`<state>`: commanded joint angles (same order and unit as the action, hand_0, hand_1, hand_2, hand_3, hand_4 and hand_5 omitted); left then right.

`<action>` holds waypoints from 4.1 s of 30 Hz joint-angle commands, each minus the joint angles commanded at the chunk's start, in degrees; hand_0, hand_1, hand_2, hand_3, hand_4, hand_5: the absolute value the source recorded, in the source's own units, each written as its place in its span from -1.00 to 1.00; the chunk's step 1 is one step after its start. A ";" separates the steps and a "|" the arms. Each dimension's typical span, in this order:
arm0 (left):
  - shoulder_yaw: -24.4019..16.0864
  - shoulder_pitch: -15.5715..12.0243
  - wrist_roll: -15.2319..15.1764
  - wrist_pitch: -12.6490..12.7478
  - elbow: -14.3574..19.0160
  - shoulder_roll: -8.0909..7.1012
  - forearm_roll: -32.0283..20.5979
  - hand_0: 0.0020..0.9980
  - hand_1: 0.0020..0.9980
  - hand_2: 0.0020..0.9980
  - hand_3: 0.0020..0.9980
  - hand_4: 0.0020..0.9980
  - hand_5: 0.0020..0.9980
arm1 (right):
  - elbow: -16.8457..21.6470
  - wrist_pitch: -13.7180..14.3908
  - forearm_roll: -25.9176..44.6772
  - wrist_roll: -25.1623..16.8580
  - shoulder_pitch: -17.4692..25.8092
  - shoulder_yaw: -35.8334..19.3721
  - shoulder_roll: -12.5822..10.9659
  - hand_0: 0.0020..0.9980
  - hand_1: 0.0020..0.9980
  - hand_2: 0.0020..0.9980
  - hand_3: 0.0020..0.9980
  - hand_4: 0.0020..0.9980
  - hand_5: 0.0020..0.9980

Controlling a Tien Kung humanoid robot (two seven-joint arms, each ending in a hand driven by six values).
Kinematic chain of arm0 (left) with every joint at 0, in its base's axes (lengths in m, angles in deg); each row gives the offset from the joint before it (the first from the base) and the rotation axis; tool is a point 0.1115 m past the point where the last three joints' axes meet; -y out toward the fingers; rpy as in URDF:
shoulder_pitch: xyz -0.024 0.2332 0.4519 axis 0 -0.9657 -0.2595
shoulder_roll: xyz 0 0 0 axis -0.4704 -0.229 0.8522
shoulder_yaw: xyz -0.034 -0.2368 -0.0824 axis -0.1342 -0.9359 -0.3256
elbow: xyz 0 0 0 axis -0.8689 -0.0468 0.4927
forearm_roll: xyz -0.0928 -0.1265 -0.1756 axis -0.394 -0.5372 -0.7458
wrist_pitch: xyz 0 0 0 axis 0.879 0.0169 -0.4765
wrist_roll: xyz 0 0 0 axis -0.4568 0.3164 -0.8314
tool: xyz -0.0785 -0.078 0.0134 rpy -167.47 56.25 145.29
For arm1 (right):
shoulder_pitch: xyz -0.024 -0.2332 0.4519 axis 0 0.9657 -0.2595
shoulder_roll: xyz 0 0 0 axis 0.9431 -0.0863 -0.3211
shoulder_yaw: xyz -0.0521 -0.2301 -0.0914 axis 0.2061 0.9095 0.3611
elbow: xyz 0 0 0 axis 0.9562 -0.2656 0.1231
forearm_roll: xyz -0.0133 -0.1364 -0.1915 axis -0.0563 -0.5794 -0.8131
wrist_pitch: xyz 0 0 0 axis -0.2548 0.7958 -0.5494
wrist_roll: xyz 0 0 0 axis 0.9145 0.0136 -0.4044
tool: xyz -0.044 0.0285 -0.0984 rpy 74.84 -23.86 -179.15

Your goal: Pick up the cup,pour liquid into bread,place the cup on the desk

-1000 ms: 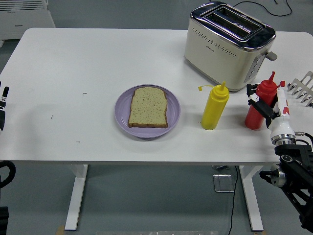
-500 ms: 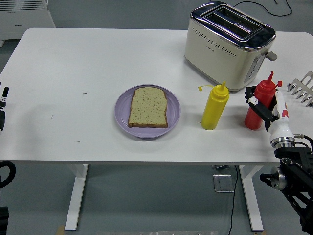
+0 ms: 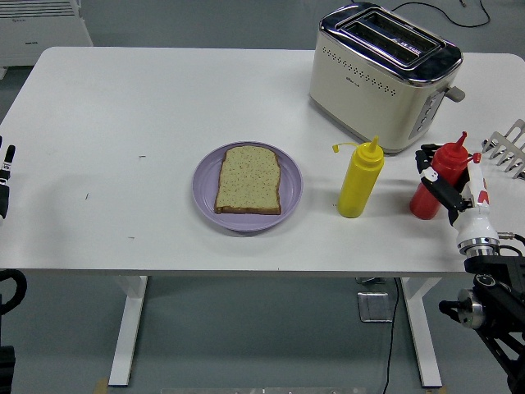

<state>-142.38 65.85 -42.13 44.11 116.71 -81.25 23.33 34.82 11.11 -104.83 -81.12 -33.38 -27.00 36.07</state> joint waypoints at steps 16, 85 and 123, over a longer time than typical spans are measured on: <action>0.05 0.12 -0.03 -0.02 -0.04 0.00 -0.03 0.56 0.46 0.45 0.31 0.05 0.90 | 2.57 0.33 -5.80 1.81 3.37 -0.79 -1.09 0.83 0.69 0.82 1.00 0.58 -0.51; 0.20 0.35 -0.35 0.31 0.08 0.00 -0.08 0.56 0.47 0.45 0.32 0.05 0.91 | 8.96 -21.29 35.21 21.43 10.12 -44.08 -2.42 0.53 0.41 0.43 0.45 0.14 -0.36; -0.23 0.71 -0.26 0.17 0.07 0.00 -0.03 0.56 0.47 0.45 0.33 0.05 0.91 | 7.77 -22.56 34.64 24.73 10.06 -41.72 -1.67 0.51 0.35 0.46 0.40 0.12 -0.13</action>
<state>-142.61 66.56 -42.39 44.27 116.78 -81.25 23.30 42.60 -11.45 -70.19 -56.39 -23.32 -68.73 34.40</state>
